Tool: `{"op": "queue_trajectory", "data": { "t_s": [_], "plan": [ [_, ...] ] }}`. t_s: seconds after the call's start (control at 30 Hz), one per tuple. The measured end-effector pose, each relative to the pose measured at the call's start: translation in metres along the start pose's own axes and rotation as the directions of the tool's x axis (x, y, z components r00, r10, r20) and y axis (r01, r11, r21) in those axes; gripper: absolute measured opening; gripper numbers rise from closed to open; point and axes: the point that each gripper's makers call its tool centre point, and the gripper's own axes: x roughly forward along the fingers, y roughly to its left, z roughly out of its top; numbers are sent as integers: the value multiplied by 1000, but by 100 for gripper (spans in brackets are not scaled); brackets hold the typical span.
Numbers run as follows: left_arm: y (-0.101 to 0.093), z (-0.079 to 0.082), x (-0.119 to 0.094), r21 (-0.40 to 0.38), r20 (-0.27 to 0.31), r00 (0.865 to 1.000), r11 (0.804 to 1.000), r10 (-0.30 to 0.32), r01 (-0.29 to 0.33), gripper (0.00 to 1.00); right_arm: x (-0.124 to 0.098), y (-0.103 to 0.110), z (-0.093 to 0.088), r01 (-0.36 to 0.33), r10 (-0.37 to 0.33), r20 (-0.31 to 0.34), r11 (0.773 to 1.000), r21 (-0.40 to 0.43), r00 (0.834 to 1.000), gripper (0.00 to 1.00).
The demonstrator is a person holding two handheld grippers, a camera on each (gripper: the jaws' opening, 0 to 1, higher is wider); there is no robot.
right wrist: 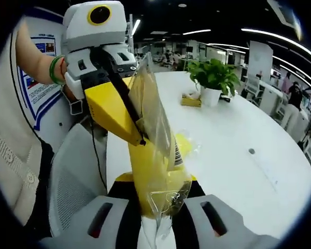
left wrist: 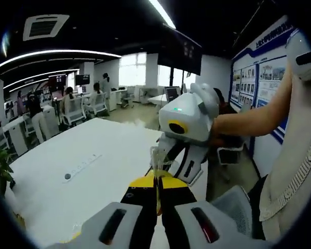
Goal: Compare the silicone blocks by pressing each to a similar depth, holding the contact briefly, and releasing to observe deformation and rebound differences across the visible hardness samples.
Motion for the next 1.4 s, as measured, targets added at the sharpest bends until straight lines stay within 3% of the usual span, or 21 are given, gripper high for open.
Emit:
{"op": "queue_trajectory", "data": {
  "t_s": [0.1, 0.67, 1.0, 1.4],
  "plan": [
    [0, 0, 0, 15, -3, 1000, 1000, -3, 3, 0, 0, 1, -1, -6, 6, -3, 999, 31, 1000, 12],
    [1, 0, -2, 11, -18, 1000, 1000, 5, -5, 0, 2, 3, 2, -7, 8, 23, 1000, -13, 1000, 12],
    [-1, -5, -2, -8, -47, 999, 1000, 10, -10, 0, 4, 9, -4, -42, 42, -7, 999, 12, 999, 12],
    [-1, -3, -5, -36, -45, 998, 998, 48, -50, 0, 4, 13, 0, -86, 86, 13, 996, 23, 996, 15]
  ]
}}
